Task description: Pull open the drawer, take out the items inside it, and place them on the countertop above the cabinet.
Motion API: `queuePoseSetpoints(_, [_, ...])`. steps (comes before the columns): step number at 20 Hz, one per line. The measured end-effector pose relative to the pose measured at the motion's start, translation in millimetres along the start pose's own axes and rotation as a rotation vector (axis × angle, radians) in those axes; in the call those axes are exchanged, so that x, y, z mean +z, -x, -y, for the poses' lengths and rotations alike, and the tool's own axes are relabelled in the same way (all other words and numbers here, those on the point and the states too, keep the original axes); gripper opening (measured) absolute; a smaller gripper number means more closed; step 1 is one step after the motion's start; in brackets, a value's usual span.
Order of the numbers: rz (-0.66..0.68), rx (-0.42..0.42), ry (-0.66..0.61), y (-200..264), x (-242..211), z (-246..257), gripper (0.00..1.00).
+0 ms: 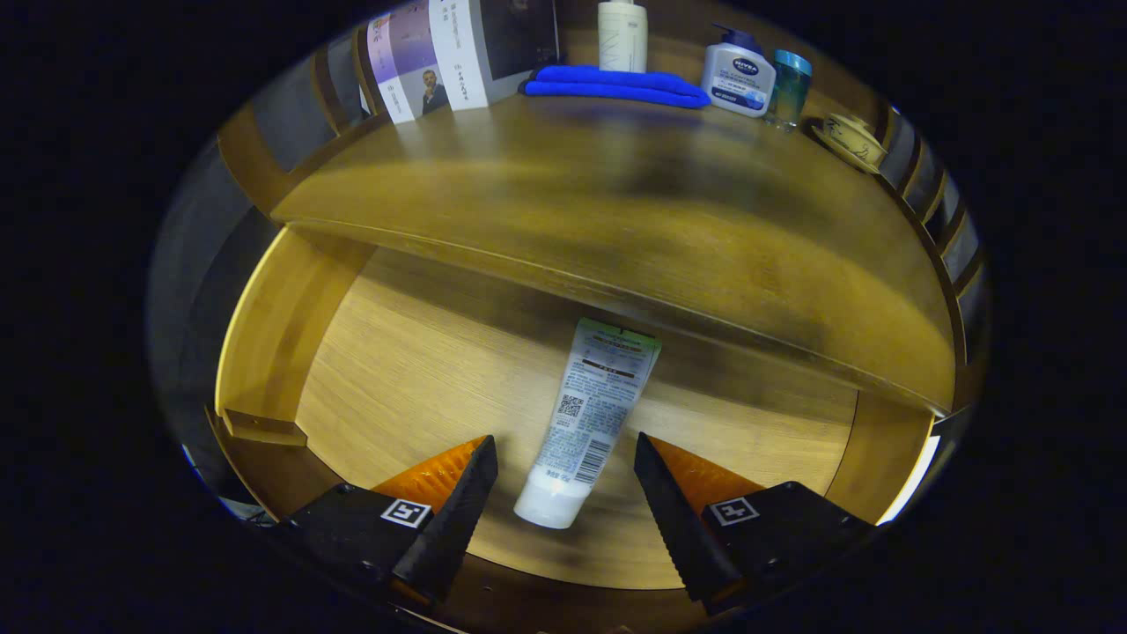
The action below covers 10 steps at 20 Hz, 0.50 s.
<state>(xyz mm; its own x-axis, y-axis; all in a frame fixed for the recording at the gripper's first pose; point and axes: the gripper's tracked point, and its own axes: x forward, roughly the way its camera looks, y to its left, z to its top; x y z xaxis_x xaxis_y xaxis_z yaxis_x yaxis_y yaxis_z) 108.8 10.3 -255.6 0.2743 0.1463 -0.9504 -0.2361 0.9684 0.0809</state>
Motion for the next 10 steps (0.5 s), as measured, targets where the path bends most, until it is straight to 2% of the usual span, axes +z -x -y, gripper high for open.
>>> queuePoseSetpoints(5, [-0.059,-0.036,0.029,-13.2,-0.6,0.9,0.9])
queuePoseSetpoints(6, [-0.065,-0.054,0.061,-18.4,-0.7,3.9,0.83])
queuePoseSetpoints(7, [-0.083,-0.068,0.09,-17.2,-2.5,7.6,0.82])
queuePoseSetpoints(8, [-0.102,-0.071,0.095,-16.4,-6.0,7.6,0.74])
queuePoseSetpoints(10, [-0.105,-0.042,0.065,-18.3,-2.9,2.3,0.62])
